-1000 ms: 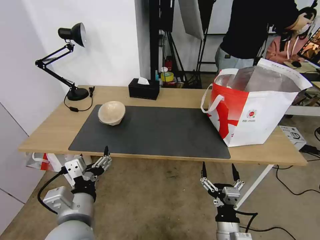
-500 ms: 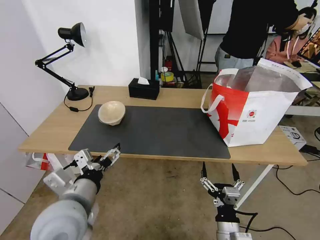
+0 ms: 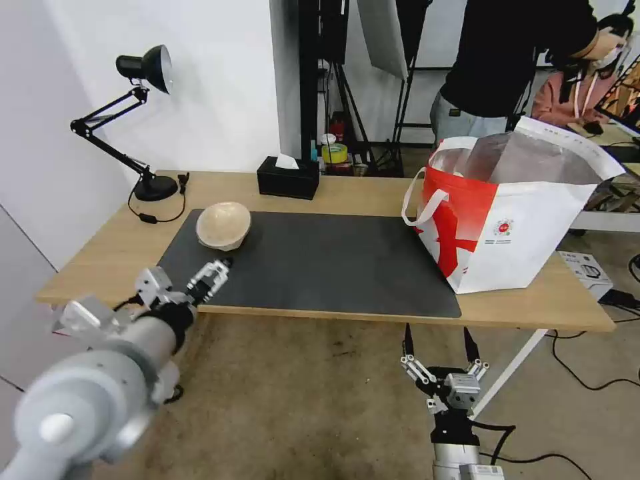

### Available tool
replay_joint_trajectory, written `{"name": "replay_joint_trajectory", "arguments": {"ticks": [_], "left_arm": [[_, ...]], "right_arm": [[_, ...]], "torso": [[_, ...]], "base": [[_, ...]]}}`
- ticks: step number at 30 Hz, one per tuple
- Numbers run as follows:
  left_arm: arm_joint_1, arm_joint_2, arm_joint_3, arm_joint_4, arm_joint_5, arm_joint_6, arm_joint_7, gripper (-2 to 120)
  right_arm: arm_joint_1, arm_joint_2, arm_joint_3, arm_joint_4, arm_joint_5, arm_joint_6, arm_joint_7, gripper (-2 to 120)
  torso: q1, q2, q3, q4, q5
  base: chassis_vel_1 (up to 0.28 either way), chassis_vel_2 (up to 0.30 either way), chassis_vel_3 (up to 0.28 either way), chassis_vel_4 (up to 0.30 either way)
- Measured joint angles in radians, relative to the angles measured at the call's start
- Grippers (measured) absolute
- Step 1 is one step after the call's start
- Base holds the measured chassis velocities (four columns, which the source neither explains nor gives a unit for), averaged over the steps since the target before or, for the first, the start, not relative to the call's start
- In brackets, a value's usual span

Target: Pick up the trash from the table and place it into the takeout bag.

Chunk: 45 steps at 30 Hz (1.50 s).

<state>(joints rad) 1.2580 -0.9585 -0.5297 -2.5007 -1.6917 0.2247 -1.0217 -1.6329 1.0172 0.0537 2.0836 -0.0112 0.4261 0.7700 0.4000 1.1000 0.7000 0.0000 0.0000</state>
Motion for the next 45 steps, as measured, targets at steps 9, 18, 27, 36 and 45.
{"name": "replay_joint_trajectory", "arguments": {"ticks": [9, 18, 27, 36, 45], "left_arm": [[-0.134, 0.011, -0.08, 0.049, -0.178, -0.05, -0.132, 100], [-0.206, -0.003, -0.07, 0.139, -0.189, -0.084, -0.159, 100], [-0.262, -0.001, -0.038, 0.205, -0.189, -0.09, -0.156, 100], [-0.35, 0.013, 0.015, 0.295, -0.189, -0.088, -0.153, 100], [-0.461, 0.016, 0.052, 0.424, -0.188, -0.079, -0.15, 100]], "right_arm": [[0.0, 0.0, 0.0, 0.0, 0.0, -0.001, 0.0, 100], [0.0, 0.0, 0.0, 0.0, 0.0, -0.001, 0.0, 100], [0.0, 0.0, 0.0, 0.0, 0.0, -0.001, 0.0, 100], [0.0, 0.0, 0.0, 0.0, 0.0, -0.001, 0.0, 100], [0.0, 0.0, 0.0, 0.0, 0.0, -0.001, 0.0, 100]], "torso": [[0.0, 0.0, 0.0, 0.0, -0.0001], [0.0, 0.0, 0.0, 0.0, 0.0], [0.0, 0.0, 0.0, 0.0, 0.0], [0.0, 0.0, 0.0, 0.0, 0.0], [0.0, 0.0, 0.0, 0.0, -0.0001]], "base": [[0.0, 0.0, 0.0, 0.0], [0.0, 0.0, 0.0, 0.0], [0.0, 0.0, 0.0, 0.0], [0.0, 0.0, 0.0, 0.0], [0.0, 0.0, 0.0, 0.0]]}}
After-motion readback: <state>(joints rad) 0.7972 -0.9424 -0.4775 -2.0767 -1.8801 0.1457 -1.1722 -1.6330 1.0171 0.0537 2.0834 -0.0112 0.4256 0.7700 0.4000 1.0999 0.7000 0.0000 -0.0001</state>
